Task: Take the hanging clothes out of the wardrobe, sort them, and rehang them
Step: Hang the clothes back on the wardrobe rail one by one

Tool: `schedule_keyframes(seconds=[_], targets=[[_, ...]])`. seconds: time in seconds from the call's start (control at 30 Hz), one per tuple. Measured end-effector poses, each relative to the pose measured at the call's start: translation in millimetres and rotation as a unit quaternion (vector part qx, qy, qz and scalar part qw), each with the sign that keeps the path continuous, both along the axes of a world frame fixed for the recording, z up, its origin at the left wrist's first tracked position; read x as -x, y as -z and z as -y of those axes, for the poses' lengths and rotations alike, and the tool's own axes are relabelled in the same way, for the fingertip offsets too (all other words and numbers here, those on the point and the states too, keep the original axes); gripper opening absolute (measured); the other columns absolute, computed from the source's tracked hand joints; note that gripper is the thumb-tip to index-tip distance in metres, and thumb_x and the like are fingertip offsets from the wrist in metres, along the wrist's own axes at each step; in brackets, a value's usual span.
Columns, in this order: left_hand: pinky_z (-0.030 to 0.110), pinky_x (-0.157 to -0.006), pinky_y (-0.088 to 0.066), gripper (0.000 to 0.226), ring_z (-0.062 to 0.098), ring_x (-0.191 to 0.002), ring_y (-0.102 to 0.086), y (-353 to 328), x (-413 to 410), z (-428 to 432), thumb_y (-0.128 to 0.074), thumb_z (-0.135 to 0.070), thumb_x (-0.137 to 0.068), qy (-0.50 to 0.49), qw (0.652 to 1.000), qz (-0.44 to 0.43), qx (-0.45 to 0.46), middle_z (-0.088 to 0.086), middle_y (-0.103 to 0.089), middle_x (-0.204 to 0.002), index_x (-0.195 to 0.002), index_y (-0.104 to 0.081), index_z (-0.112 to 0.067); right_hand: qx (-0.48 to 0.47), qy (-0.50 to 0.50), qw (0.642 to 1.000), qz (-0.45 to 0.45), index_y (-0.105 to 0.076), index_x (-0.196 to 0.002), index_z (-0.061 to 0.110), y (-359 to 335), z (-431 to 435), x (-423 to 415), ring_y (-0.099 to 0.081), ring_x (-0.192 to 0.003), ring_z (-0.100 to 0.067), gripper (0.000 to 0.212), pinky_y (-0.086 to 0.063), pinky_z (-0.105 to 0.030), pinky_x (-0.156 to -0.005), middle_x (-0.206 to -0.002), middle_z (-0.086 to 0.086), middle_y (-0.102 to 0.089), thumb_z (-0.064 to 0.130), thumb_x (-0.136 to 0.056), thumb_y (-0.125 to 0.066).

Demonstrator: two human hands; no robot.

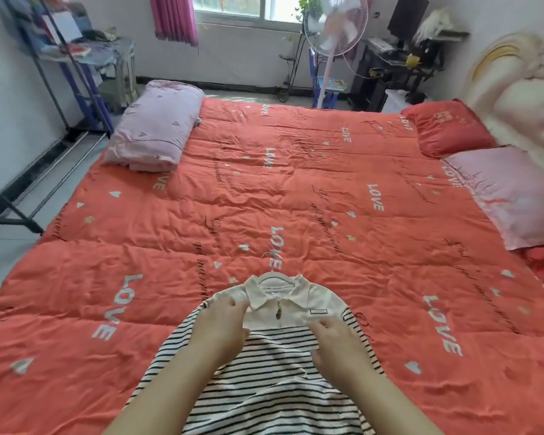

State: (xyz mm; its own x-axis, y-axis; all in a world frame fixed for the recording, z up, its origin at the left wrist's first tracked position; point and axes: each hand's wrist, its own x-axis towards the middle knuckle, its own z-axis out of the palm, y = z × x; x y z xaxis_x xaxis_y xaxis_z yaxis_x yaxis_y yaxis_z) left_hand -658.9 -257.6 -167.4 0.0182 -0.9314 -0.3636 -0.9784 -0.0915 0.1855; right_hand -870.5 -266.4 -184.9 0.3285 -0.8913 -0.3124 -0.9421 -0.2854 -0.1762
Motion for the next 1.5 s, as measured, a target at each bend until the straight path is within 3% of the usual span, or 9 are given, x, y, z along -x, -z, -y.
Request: schedule_keyframes(seconds=[0.4, 0.57, 0.73, 0.9, 1.03, 1.1, 1.17, 1.3, 1.5], targets=[[0.033, -0.102, -0.036, 0.053, 0.020, -0.130, -0.036, 138.2, -9.8, 116.4, -0.049, -0.033, -0.093, -0.049, 0.998, -0.012, -0.039, -0.003, -0.038, -0.140, -0.143, -0.031, -0.030, -0.081, -0.056, 0.995, -0.002, -0.045, -0.132, 0.022, 140.3, 158.7, -12.5, -0.045, -0.116, -0.022, 0.040, -0.038, -0.032, -0.094, -0.124, 0.000, -0.049, 0.021, -0.092, -0.042], [0.030, -0.100, -0.033, 0.060, 0.018, -0.127, -0.038, 219.0, -14.9, 159.6, -0.050, -0.032, -0.093, -0.057, 0.998, -0.027, -0.016, -0.006, -0.039, -0.138, -0.146, -0.021, -0.030, -0.033, -0.050, 0.998, 0.011, -0.049, -0.127, 0.020, 226.8, 218.2, -40.0, -0.044, -0.117, -0.024, 0.033, -0.039, -0.034, -0.091, -0.127, -0.002, -0.049, 0.021, -0.095, -0.041], [0.031, -0.105, -0.027, 0.065, 0.018, -0.136, -0.024, 283.2, -25.4, 178.5, -0.050, -0.031, -0.094, -0.072, 0.997, -0.040, 0.012, 0.000, -0.023, -0.148, -0.148, -0.014, -0.027, 0.037, -0.029, 0.998, -0.032, -0.032, -0.139, 0.021, 293.2, 261.9, -68.0, -0.047, -0.113, -0.027, 0.049, -0.037, -0.037, -0.091, -0.123, -0.004, -0.048, 0.014, -0.092, -0.042], [0.024, -0.104, -0.023, 0.067, 0.014, -0.133, -0.025, 313.6, -32.8, 172.1, -0.052, -0.030, -0.092, -0.072, 0.995, -0.070, 0.030, -0.004, -0.032, -0.141, -0.147, -0.015, -0.024, 0.073, -0.033, 0.995, -0.058, -0.036, -0.135, 0.019, 321.5, 270.1, -72.7, -0.049, -0.109, -0.028, 0.043, -0.039, -0.037, -0.086, -0.115, -0.006, -0.051, 0.013, -0.092, -0.040], [0.026, -0.108, -0.017, 0.066, 0.013, -0.137, -0.019, 299.5, -38.0, 163.6, -0.051, -0.032, -0.092, -0.076, 0.992, -0.072, 0.073, -0.006, -0.027, -0.146, -0.148, -0.014, -0.026, 0.110, -0.052, 0.993, 0.011, -0.054, -0.121, 0.011, 298.3, 264.2, -64.8, -0.059, -0.083, -0.035, 0.037, -0.048, -0.040, -0.063, -0.094, -0.013, -0.055, 0.005, -0.084, -0.059], [0.029, -0.111, -0.013, 0.066, 0.013, -0.140, -0.015, 276.4, -39.1, 159.0, -0.047, -0.036, -0.094, -0.090, 0.988, -0.077, 0.098, -0.005, -0.021, -0.151, -0.149, -0.011, -0.027, 0.163, -0.087, 0.982, 0.042, -0.061, -0.108, 0.009, 268.4, 254.3, -61.2, -0.057, -0.054, -0.032, 0.045, -0.040, -0.031, -0.040, -0.075, -0.011, -0.054, -0.001, -0.067, -0.078], [0.030, -0.112, -0.013, 0.064, 0.015, -0.139, -0.019, 245.7, -40.0, 152.6, -0.047, -0.036, -0.095, -0.100, 0.981, -0.098, 0.137, -0.003, -0.024, -0.150, -0.149, -0.014, -0.026, 0.231, -0.102, 0.964, 0.084, -0.058, -0.106, 0.014, 231.7, 238.6, -58.7, -0.051, -0.043, -0.028, 0.053, -0.030, -0.023, -0.034, -0.068, -0.006, -0.053, 0.002, -0.061, -0.084], [0.046, -0.102, -0.037, 0.058, 0.027, -0.120, -0.051, 169.0, -47.2, 137.9, -0.055, -0.028, -0.081, -0.098, 0.943, -0.123, 0.294, 0.007, -0.056, -0.128, -0.137, -0.046, -0.018, 0.365, -0.119, 0.907, 0.173, -0.059, -0.111, 0.019, 142.8, 205.0, -67.4, -0.052, -0.043, -0.024, 0.035, -0.038, -0.026, -0.033, -0.071, -0.001, -0.057, 0.015, -0.078, -0.071], [0.051, -0.100, -0.035, 0.050, 0.012, -0.114, -0.043, 49.1, -65.6, 78.1, -0.038, -0.042, -0.087, -0.104, 0.899, -0.139, 0.402, -0.001, -0.060, -0.118, -0.136, -0.034, -0.032, 0.374, -0.158, 0.885, 0.226, -0.050, -0.116, 0.025, 5.5, 140.0, -113.5, -0.053, -0.042, -0.020, 0.031, -0.042, -0.027, -0.031, -0.075, 0.003, -0.056, 0.028, -0.085, -0.048]])
